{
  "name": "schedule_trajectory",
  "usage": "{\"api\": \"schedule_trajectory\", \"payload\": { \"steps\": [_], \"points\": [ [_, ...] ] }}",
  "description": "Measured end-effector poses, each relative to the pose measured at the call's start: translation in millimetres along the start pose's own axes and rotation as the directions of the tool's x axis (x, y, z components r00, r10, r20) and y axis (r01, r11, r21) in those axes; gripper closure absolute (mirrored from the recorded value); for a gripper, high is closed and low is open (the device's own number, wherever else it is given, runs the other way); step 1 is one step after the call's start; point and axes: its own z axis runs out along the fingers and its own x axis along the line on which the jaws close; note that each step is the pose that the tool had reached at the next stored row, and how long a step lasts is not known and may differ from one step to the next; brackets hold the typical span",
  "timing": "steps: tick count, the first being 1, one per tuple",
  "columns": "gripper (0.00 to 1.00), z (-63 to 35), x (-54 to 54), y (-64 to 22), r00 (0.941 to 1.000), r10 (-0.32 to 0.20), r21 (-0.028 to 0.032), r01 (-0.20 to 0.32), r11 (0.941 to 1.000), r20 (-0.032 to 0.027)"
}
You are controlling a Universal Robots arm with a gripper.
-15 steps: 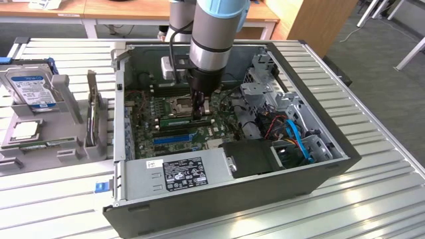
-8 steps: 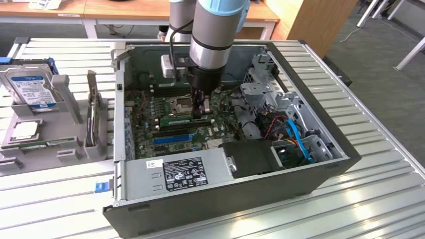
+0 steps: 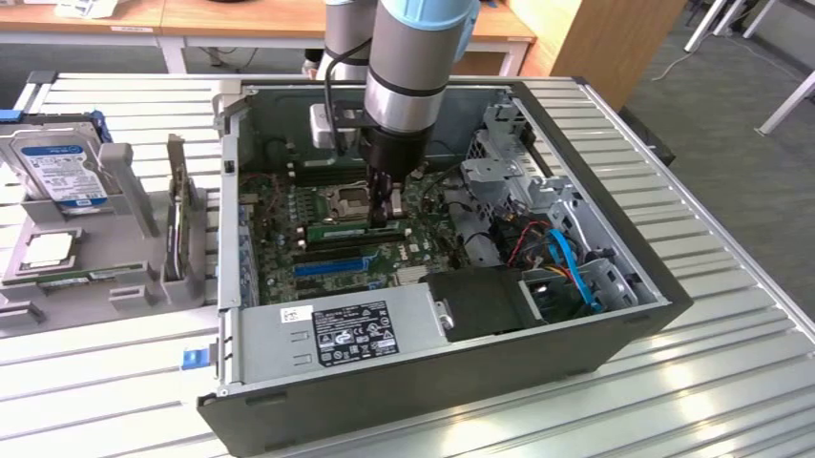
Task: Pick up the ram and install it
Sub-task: 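Insert the ram into the slot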
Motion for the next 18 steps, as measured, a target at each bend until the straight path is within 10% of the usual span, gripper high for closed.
{"api": "schedule_trajectory", "payload": {
  "steps": [18],
  "points": [
    [0.88,0.3,-0.5,1.0,1.0,-0.01,-0.0003,0.01,1.0,-0.0002]
  ]
}}
